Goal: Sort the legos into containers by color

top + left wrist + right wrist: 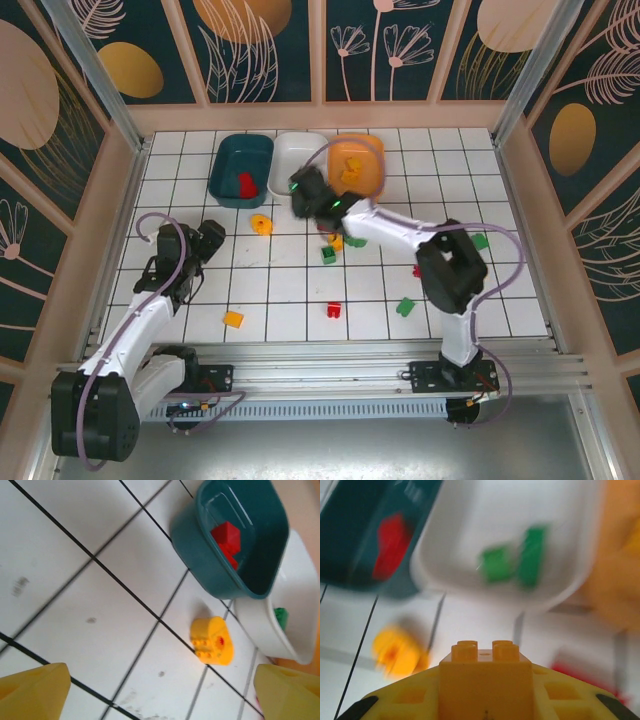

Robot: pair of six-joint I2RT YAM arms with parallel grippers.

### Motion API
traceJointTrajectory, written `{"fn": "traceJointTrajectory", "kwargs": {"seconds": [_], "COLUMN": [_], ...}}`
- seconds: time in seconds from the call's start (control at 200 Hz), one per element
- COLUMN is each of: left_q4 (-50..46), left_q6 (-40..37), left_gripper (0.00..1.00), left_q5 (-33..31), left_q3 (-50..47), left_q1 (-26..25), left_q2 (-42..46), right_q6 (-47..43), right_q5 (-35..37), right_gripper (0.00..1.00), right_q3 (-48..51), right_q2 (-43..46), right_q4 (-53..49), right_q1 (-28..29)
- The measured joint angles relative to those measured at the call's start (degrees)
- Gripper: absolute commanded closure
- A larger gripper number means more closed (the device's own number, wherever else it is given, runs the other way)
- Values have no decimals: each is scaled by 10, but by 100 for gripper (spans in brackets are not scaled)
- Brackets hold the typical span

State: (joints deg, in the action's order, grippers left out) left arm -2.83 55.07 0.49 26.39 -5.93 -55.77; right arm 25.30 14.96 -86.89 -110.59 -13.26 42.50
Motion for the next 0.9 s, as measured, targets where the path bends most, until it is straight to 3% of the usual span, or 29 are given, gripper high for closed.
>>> {"fn": "traceJointTrajectory", "kwargs": {"seconds": [0.105,0.2,0.29,0.375,0.43,0.631,0.761,0.901], "left_q4": [61,73,77,79,81,92,96,102], "left_q6": [38,54,55,54,54,54,52,48], "left_gripper": [13,12,12,11,10,9,9,9], "left_q5": [65,110,134,152,161,188,206,214], "left_q3": [-50,-74,-72,-68,-65,-44,-19,6], "left_q1": [0,0,0,0,0,0,-1,-21], "left_q2": [-20,-50,-66,-73,-77,-104,-128,-134], "right_q6": [-14,-27,-38,-42,-50,-58,-59,-57], "right_q5": [-7,-17,-30,-42,-45,-41,-34,-20], "right_gripper": [75,73,67,48,42,37,36,36], "right_q3": [-29,-64,-94,-129,-153,-189,-138,30], "right_q2": [-18,-59,-95,-125,-139,-139,-90,64], "right_q4": [-3,-20,-43,-68,-88,-111,-102,-66], "right_q1": [-92,-141,-158,-166,-169,-172,-171,-150]}}
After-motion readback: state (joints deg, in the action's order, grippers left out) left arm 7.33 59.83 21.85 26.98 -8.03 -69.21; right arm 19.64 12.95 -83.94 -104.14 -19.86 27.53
